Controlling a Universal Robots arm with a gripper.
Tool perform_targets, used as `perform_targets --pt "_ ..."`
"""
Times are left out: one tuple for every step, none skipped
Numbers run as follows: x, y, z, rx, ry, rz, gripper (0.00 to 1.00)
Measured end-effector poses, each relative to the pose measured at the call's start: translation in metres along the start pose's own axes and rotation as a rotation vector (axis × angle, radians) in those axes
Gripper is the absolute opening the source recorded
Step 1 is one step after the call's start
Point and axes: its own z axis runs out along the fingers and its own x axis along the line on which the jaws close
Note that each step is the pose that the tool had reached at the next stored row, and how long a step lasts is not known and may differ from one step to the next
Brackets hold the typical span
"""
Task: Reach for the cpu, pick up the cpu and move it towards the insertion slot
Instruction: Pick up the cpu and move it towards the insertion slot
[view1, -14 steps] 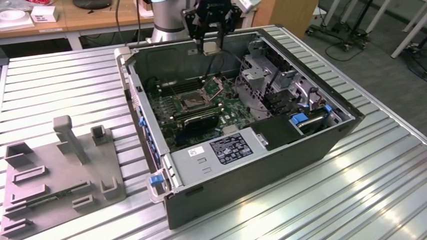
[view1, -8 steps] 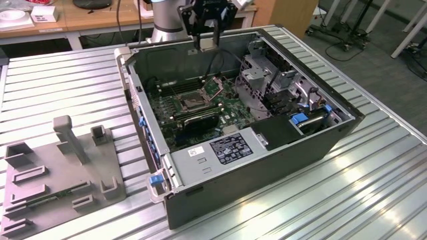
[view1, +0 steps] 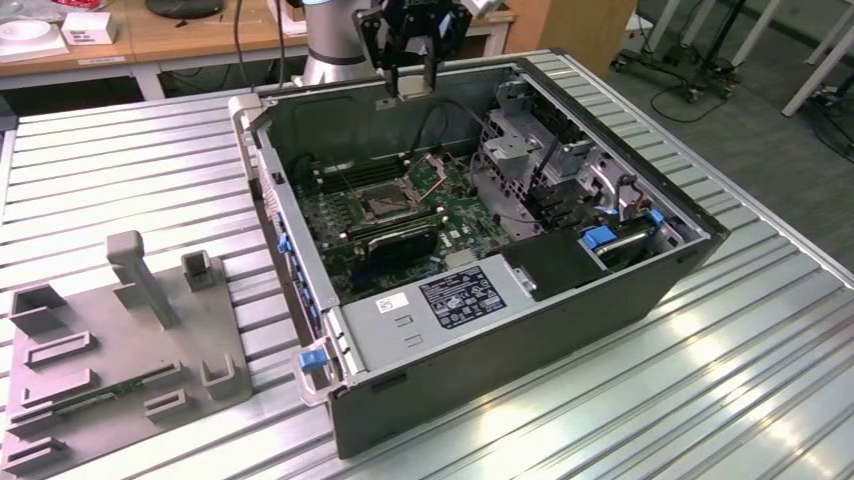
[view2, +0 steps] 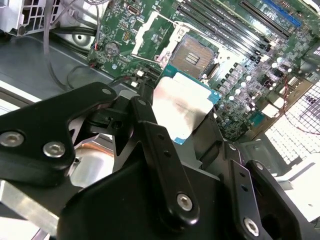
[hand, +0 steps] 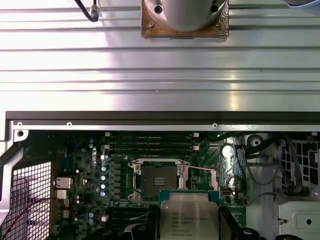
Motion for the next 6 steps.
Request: perform_targets --pt "0.0 0.0004 0.0 0.0 0.0 0.0 0.55" --pt "0.0 0.0004 0.0 0.0 0.0 0.0 0.55" --pt "0.0 0.0011 0.0001 0.0 0.0 0.0 0.55" --pt "0.0 0.0018 0.0002 0.0 0.0 0.0 0.55" --pt "0.0 0.0019 0.0002 0.0 0.0 0.0 0.55" --pt "0.0 0.002 0.0002 0.0 0.0 0.0 0.55"
